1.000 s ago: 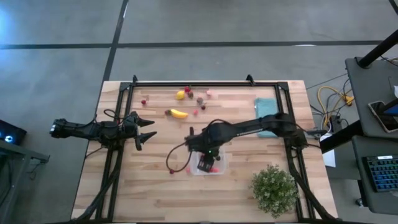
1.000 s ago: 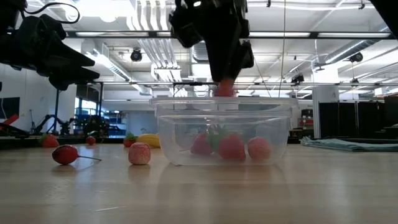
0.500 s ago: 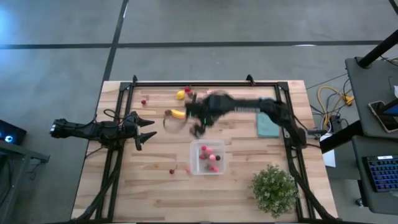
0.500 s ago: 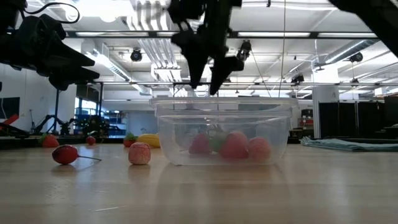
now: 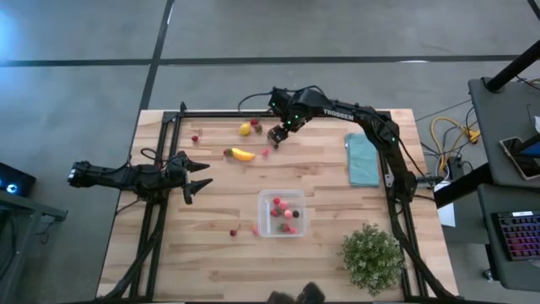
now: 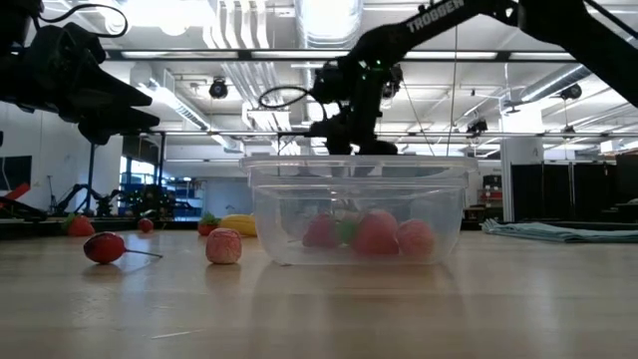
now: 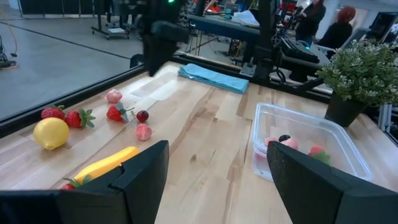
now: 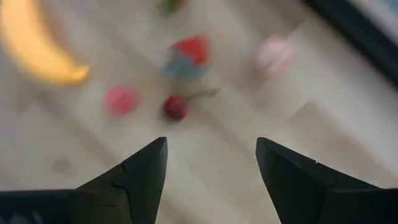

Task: Pick and placing Produce into tupperware
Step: Put the pink peach into the transparent bin

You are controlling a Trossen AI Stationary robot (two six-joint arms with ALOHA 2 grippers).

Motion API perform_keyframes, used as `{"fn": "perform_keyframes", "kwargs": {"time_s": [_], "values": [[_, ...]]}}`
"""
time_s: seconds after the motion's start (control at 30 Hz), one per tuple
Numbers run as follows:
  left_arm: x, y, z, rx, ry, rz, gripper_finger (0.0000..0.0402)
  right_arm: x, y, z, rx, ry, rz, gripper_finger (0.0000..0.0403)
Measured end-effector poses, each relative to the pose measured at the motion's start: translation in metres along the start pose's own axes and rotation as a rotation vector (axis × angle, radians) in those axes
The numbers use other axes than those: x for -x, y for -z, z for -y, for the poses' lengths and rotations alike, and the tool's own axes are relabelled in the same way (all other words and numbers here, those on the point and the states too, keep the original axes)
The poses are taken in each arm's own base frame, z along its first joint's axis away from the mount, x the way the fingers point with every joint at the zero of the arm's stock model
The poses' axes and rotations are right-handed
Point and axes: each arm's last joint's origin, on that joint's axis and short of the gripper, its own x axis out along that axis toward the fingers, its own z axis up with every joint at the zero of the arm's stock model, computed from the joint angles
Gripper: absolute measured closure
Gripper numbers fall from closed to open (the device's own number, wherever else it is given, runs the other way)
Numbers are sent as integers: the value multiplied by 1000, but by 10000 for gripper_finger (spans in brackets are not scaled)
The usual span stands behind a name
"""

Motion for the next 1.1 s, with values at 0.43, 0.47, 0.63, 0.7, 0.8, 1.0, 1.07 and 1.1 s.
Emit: {"fn": "perform_keyframes", "kwargs": {"time_s": [0.43,0.47,0.63,0.7,0.8,1.0,1.07,1.1], "values": [[0,0,0,0,0,0,143,-40,-29,60,-364,-55,127,168],[0,0,0,0,0,0,143,-47,-28,60,-379,-74,98,169],[0,0,0,0,0,1,143,-57,-32,50,-412,-99,86,181],[0,0,0,0,0,0,143,-57,-36,48,-403,-75,112,184],[0,0,0,0,0,0,143,-62,-38,48,-392,-36,108,184],[0,0,0,0,0,0,143,-67,-35,51,-385,20,72,184],[0,0,0,0,0,0,143,-67,-34,49,-371,45,77,184],[0,0,0,0,0,0,143,-66,-35,47,-365,49,81,184]]}}
